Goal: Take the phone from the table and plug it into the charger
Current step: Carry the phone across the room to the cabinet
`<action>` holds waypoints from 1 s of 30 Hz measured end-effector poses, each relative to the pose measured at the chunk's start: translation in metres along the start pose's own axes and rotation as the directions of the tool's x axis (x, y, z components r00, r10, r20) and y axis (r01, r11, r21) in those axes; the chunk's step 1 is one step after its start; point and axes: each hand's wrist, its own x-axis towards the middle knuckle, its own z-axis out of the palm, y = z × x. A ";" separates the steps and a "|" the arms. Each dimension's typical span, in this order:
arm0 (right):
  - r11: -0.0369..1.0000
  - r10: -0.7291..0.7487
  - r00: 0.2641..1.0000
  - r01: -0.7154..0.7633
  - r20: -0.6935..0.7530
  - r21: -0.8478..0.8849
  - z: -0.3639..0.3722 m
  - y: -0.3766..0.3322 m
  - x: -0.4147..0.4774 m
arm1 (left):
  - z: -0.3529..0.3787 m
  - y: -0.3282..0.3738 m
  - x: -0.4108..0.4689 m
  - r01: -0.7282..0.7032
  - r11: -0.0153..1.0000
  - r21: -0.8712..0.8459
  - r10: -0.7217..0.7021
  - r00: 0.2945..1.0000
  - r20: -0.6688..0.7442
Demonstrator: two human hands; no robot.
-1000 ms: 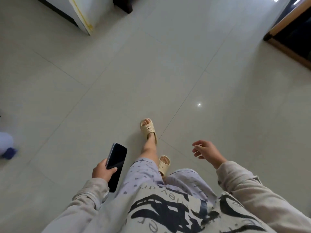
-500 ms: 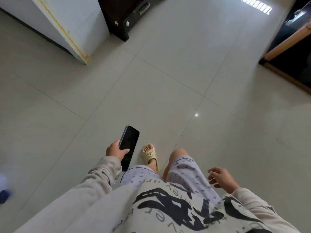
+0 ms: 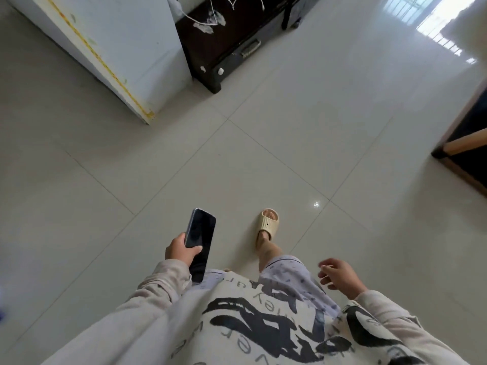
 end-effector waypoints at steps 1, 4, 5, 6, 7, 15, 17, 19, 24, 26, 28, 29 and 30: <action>1.000 -0.022 1.000 0.022 0.008 -0.019 -0.012 -0.020 0.009 | 0.000 0.008 0.005 0.034 0.999 -0.002 -0.034 0.999 -0.002; 0.994 -0.094 0.995 0.095 0.025 -0.054 -0.047 -0.078 0.034 | 0.003 0.033 0.018 0.117 0.993 0.035 -0.117 0.993 -0.012; 0.991 -0.118 0.992 0.120 0.044 -0.052 -0.053 -0.094 0.037 | 0.002 0.038 0.019 0.129 0.990 0.047 -0.129 0.992 -0.014; 0.988 -0.137 0.989 0.140 0.049 -0.064 -0.065 -0.112 0.045 | 0.005 0.048 0.027 0.142 0.989 0.046 -0.141 0.990 -0.021; 0.985 -0.152 0.987 0.156 0.052 -0.076 -0.075 -0.127 0.052 | 0.007 0.059 0.033 0.162 0.986 0.033 -0.161 0.987 -0.024; 0.975 -0.208 0.975 0.213 0.073 -0.064 -0.121 -0.218 0.092 | 0.004 0.141 0.076 0.164 0.986 -0.007 -0.164 0.986 -0.014; 0.979 -0.188 0.979 0.193 0.079 -0.062 -0.131 -0.238 0.104 | 0.000 0.169 0.097 0.155 0.988 0.005 -0.155 0.988 -0.012; 0.984 -0.160 0.985 0.165 0.069 -0.064 -0.142 -0.256 0.116 | -0.005 0.197 0.119 0.144 0.990 0.008 -0.144 0.989 -0.014; 0.998 -0.060 0.998 0.061 0.021 -0.024 -0.175 -0.296 0.143 | -0.026 0.280 0.174 0.066 0.994 0.091 -0.068 0.998 0.014; 1.000 -0.004 1.000 0.004 0.006 0.004 -0.189 -0.307 0.150 | -0.037 0.317 0.191 0.014 0.991 0.132 -0.018 0.999 0.033; 0.999 0.041 0.999 -0.041 -0.003 0.023 -0.202 -0.319 0.156 | -0.048 0.355 0.209 -0.045 0.987 0.152 0.039 0.998 0.045; 0.998 0.058 0.998 -0.058 -0.007 0.023 -0.209 -0.325 0.158 | -0.052 0.374 0.217 -0.071 0.986 0.152 0.065 0.997 0.044; 0.997 0.073 0.997 -0.073 -0.013 0.022 -0.217 -0.333 0.161 | -0.056 0.392 0.224 -0.093 0.985 0.147 0.088 0.995 0.043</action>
